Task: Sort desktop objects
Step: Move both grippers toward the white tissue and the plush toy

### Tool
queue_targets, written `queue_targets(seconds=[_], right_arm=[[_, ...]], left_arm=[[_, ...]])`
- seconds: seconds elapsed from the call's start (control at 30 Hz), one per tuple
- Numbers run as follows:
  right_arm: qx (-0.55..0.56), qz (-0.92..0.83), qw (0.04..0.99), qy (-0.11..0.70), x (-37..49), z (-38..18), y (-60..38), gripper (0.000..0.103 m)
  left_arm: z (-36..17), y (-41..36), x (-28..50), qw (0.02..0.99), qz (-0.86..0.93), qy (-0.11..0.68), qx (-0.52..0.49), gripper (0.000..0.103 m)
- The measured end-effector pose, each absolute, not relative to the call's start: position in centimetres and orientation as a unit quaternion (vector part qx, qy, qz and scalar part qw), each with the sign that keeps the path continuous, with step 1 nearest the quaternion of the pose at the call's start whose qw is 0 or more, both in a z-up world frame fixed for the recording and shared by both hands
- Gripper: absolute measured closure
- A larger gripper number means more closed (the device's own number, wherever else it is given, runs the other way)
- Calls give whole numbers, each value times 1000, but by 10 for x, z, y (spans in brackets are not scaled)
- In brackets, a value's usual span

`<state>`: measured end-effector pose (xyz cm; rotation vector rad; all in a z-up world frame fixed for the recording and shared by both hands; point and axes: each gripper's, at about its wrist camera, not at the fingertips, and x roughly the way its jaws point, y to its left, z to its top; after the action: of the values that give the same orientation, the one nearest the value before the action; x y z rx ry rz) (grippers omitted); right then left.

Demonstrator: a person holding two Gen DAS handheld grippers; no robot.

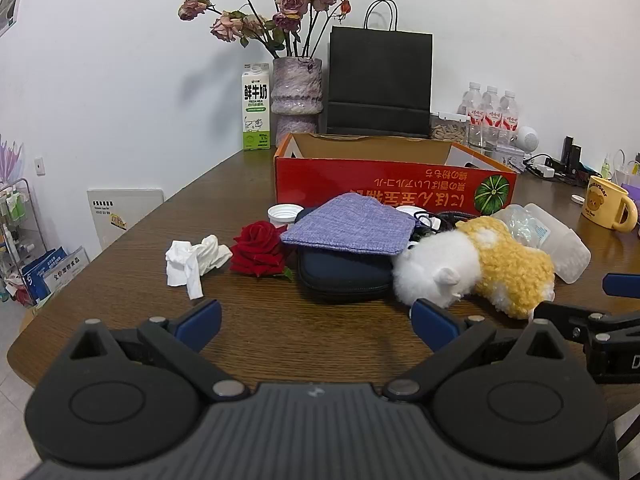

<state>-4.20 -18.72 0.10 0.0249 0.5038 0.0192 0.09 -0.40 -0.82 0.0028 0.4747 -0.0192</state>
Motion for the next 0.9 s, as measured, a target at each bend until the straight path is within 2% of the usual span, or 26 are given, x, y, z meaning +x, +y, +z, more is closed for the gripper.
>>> queue_targets(seconds=[0.9], right_arm=[[10,12,970,243,-44,5,-186,0]], left_arm=[[-8,-4,0,972,-11,234,1,0]])
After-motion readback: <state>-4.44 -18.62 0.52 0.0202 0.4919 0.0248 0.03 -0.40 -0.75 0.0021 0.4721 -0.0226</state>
